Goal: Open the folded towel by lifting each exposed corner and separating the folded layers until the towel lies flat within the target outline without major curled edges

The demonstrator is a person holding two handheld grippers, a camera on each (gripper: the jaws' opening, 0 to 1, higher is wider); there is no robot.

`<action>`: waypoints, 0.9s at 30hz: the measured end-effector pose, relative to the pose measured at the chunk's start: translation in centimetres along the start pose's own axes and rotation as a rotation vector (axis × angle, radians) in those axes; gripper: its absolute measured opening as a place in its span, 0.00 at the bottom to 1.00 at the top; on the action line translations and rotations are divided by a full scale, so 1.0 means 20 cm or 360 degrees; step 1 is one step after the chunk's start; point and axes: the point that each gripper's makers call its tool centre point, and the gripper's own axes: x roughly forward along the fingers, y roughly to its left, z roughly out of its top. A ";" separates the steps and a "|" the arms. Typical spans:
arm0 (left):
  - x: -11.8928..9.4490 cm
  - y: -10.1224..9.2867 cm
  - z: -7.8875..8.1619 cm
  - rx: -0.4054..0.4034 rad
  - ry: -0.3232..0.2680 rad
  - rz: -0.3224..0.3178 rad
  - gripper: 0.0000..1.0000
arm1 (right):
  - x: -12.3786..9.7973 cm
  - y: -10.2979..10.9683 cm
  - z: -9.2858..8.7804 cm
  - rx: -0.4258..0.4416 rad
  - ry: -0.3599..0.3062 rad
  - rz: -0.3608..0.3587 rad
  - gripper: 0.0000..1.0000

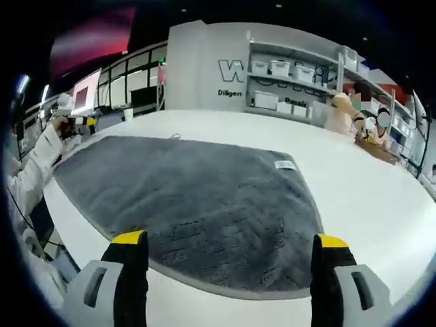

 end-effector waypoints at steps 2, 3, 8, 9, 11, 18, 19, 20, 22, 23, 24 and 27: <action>0.05 0.02 -0.01 0.0010 0.0004 -0.0003 0.32 | 0.00 0.01 0.00 0.0003 0.0004 0.0005 0.99; 0.08 0.03 -0.02 -0.0004 0.0023 -0.0010 0.31 | 0.00 0.01 0.00 0.0000 0.0008 0.0005 0.99; 0.19 0.05 -0.12 0.0011 0.0100 -0.0023 0.26 | 0.00 0.03 -0.01 -0.0008 0.0033 0.0009 0.99; 0.22 0.07 -0.14 0.0022 0.0115 -0.0013 0.24 | 0.00 0.03 -0.02 -0.0009 0.0037 0.0008 0.99; 0.26 0.10 -0.19 0.0016 0.0157 0.0011 0.20 | 0.00 0.03 -0.02 -0.0011 0.0041 0.0006 0.99; 0.32 0.12 -0.33 -0.0036 0.0214 -0.0006 0.21 | -0.02 0.02 -0.04 -0.0016 0.0077 -0.0013 0.99; 0.33 0.13 -0.33 -0.0044 0.0208 -0.0002 0.20 | -0.02 0.01 -0.04 -0.0018 0.0087 -0.0021 0.99; 0.33 0.13 -0.33 -0.0045 0.0209 -0.0002 0.20 | -0.02 0.00 -0.05 -0.0019 0.0095 -0.0032 0.99; 0.33 0.15 -0.33 -0.0050 0.0192 0.0019 0.19 | -0.03 -0.01 -0.04 -0.0020 0.0097 -0.0042 0.99; 0.33 0.16 -0.33 -0.0057 0.0187 0.0025 0.18 | -0.03 -0.01 -0.04 -0.0021 0.0096 -0.0044 0.99; 0.34 0.17 -0.33 -0.0061 0.0185 0.0021 0.16 | -0.03 -0.01 -0.04 -0.0022 0.0097 -0.0045 0.99; 0.35 0.14 -0.37 -0.0092 0.0188 -0.0047 0.11 | -0.03 0.00 -0.03 -0.0028 0.0100 -0.0049 0.99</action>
